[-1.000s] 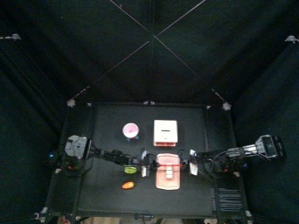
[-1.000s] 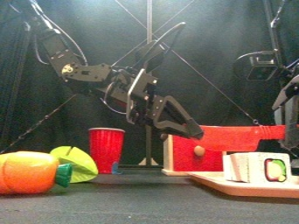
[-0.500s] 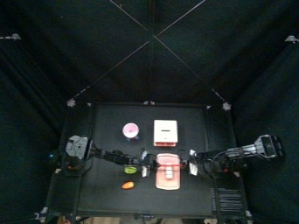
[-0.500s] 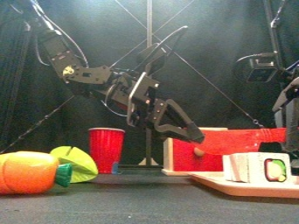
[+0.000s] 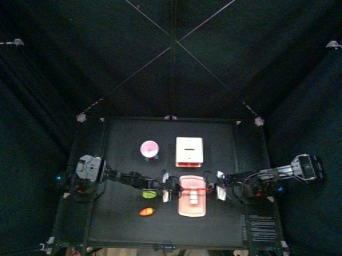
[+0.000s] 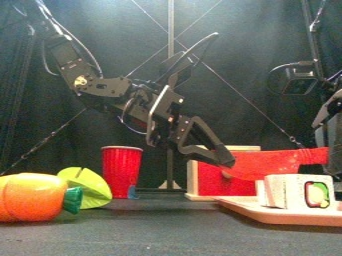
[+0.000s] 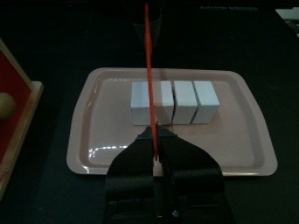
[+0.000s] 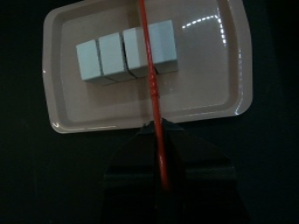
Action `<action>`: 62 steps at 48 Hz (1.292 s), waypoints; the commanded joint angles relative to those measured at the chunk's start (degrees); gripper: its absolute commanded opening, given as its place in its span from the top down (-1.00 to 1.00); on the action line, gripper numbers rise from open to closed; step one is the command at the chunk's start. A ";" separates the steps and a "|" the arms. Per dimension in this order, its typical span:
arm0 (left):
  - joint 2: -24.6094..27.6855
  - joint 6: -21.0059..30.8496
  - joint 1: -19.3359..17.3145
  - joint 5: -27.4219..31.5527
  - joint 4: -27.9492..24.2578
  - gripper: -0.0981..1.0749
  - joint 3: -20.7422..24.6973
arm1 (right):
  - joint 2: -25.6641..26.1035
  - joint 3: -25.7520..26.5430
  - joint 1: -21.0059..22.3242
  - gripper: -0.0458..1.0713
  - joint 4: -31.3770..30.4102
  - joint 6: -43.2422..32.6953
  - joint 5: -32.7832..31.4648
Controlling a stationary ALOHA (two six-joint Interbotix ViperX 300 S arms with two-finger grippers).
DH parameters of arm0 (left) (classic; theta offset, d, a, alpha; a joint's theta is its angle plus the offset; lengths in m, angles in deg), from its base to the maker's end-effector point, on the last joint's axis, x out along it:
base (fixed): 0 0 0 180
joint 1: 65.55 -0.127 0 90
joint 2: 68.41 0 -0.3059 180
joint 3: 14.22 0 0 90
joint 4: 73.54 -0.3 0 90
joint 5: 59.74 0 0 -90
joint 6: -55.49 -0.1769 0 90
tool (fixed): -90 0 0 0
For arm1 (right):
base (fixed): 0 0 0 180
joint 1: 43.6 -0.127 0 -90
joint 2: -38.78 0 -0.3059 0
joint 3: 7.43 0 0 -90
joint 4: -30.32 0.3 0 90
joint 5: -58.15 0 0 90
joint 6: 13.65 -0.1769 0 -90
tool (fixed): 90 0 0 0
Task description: Cut sushi roll
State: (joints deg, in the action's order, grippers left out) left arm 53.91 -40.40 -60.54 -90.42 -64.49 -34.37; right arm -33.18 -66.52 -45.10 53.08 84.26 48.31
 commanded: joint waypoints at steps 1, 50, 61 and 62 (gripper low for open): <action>-0.88 -0.18 -0.26 -0.09 0.00 0.33 0.97 | 0.18 0.62 0.97 0.21 -0.18 -0.09 0.18; 2.11 -0.26 -0.44 8.26 0.00 0.33 3.34 | -10.02 1.93 0.79 0.21 -0.79 -0.09 1.23; 2.29 -0.26 -0.44 9.76 0.00 0.33 3.52 | -12.04 2.37 0.79 0.21 -0.88 -0.09 1.23; 2.29 -0.26 -0.44 9.76 0.00 0.33 3.52 | -12.22 2.37 0.88 0.21 -0.88 -0.09 1.23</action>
State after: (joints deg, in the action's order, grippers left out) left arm 56.72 -40.58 -61.07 -81.10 -64.49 -31.38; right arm -44.87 -64.41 -44.39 52.11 84.35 49.63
